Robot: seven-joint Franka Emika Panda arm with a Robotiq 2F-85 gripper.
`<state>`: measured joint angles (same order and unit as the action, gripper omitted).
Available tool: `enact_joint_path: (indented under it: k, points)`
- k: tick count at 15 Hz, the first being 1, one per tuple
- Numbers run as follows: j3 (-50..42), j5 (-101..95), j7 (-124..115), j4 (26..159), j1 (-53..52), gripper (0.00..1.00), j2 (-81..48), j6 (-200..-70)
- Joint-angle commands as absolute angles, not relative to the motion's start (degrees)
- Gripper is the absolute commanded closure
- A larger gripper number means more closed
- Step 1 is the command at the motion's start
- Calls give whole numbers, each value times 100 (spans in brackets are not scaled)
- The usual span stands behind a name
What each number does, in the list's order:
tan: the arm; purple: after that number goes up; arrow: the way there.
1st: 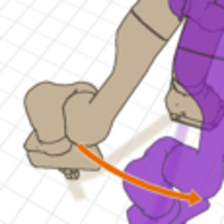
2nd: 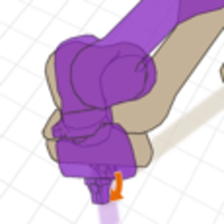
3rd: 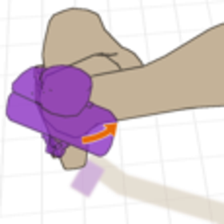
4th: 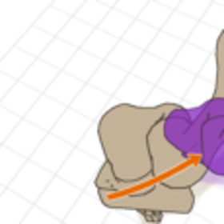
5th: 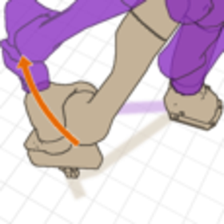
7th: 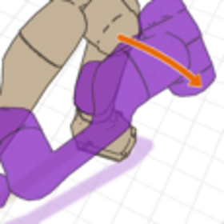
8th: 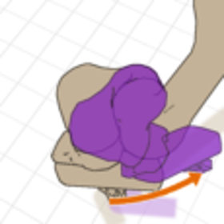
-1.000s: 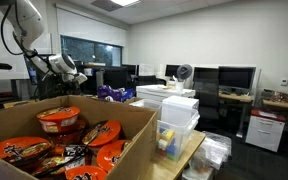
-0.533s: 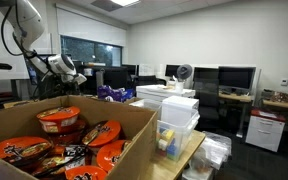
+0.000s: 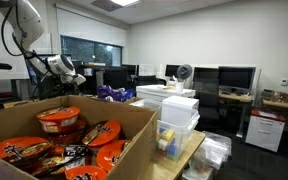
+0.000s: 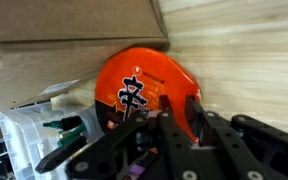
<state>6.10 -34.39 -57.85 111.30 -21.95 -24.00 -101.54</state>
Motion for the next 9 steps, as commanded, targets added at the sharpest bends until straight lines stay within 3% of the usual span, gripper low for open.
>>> enact_joint_path:
  k: [1,9]
  points:
    - [677,-3346,-5920,11167,-2135,96,-2454,-10356]
    - [672,-3325,-5807,11063,-2155,96,-2725,-10443]
